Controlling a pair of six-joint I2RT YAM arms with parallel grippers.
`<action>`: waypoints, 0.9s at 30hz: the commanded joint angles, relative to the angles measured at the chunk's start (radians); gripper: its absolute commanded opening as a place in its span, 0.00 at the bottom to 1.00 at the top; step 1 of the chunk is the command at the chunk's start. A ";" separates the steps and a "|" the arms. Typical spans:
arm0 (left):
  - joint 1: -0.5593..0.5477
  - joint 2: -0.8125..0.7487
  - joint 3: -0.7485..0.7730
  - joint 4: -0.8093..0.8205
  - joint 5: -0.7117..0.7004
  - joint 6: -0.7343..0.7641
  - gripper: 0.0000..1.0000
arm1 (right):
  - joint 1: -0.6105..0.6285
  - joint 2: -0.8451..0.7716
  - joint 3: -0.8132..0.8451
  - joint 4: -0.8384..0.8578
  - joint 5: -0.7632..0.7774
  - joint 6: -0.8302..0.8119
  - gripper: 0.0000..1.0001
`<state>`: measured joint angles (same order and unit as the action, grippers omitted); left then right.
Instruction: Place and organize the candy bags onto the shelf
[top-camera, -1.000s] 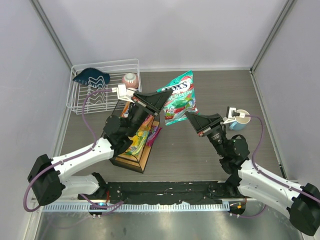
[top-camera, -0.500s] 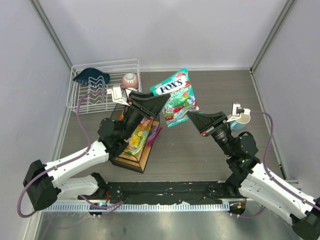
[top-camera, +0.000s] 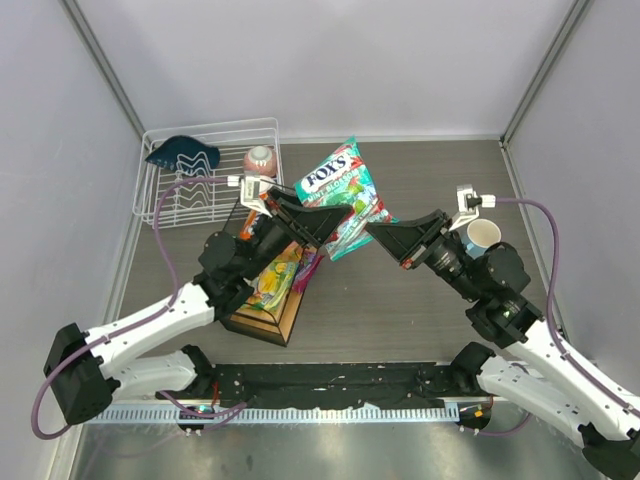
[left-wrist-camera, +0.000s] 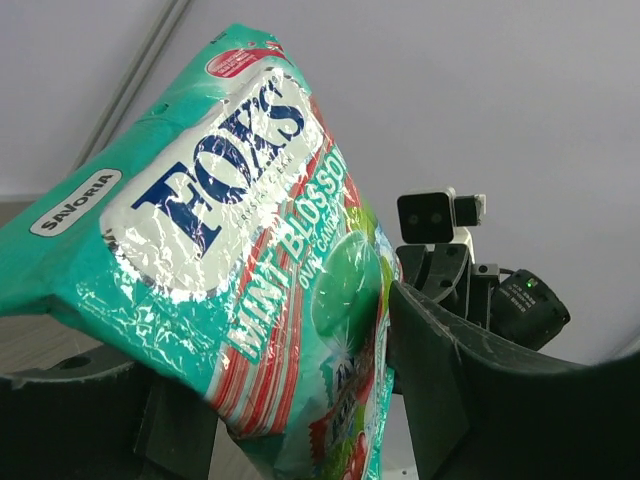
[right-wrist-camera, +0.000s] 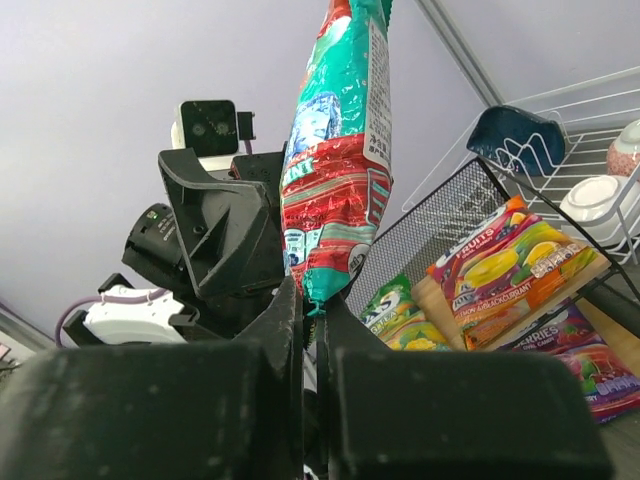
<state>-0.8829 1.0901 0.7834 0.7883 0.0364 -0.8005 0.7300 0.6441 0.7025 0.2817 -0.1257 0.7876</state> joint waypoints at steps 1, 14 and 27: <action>-0.007 -0.050 0.031 -0.015 0.063 0.050 0.67 | 0.000 -0.001 0.078 -0.100 -0.083 -0.047 0.01; 0.012 -0.093 0.033 -0.001 0.091 0.044 0.70 | 0.002 -0.066 0.104 -0.276 -0.086 -0.116 0.01; 0.018 -0.098 0.047 -0.020 0.135 0.040 0.09 | 0.002 -0.081 0.144 -0.377 -0.055 -0.149 0.01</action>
<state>-0.8738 1.0214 0.7837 0.7280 0.1482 -0.7780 0.7303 0.5694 0.7998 -0.0772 -0.1894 0.6731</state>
